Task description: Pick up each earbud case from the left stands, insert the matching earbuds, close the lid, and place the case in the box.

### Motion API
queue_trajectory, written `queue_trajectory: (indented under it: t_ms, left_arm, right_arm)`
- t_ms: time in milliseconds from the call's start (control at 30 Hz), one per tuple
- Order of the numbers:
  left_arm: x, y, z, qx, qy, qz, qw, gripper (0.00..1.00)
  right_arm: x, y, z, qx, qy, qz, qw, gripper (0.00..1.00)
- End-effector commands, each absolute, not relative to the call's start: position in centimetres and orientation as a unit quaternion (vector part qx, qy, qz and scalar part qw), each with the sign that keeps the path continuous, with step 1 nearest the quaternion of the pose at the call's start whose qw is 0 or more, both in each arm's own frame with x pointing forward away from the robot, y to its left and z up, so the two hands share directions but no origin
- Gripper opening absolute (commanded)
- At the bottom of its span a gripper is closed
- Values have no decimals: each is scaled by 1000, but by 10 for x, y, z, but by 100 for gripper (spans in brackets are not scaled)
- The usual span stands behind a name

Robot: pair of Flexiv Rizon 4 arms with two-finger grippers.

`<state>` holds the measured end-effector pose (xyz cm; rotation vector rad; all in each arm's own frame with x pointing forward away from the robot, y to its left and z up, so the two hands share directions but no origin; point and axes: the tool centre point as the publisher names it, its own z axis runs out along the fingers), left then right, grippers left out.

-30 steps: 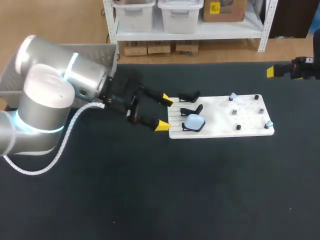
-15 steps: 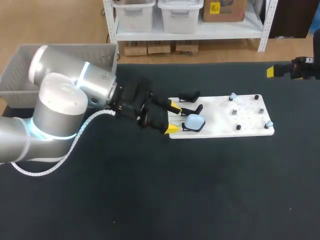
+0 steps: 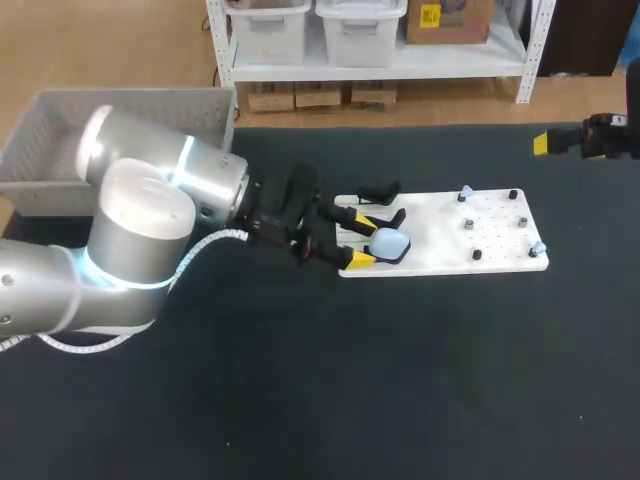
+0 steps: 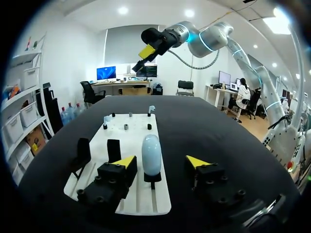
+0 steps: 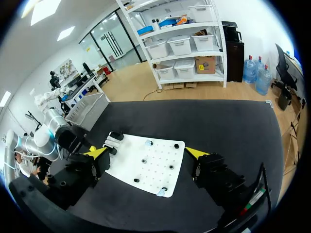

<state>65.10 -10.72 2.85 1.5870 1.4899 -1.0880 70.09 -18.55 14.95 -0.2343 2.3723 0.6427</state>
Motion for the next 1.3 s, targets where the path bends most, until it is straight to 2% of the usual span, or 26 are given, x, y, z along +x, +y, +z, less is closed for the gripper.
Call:
queue_trajectory:
  t_ms: [33, 333, 633, 833, 1067, 1300]
  left_arm:
    - [654, -112, 22, 609, 574, -421, 351, 66]
    - [655, -117, 17, 605, 575, -422, 354, 62]
    - [658, -122, 15, 603, 577, -421, 356, 64]
    - [659, -124, 13, 596, 575, -428, 362, 63]
    - [661, -127, 12, 595, 572, -431, 365, 49]
    - [662, -128, 12, 595, 570, -432, 366, 45]
  right_arm:
    - [701, -186, 150, -90, 907, 246, 330, 100]
    - [701, -186, 150, -90, 907, 246, 330, 100]
    - [701, -186, 150, -90, 907, 246, 330, 100]
    - [701, -186, 150, -90, 907, 246, 330, 100]
    - [701, -186, 150, -90, 907, 246, 330, 100]
    - [701, -186, 150, -90, 907, 246, 330, 100]
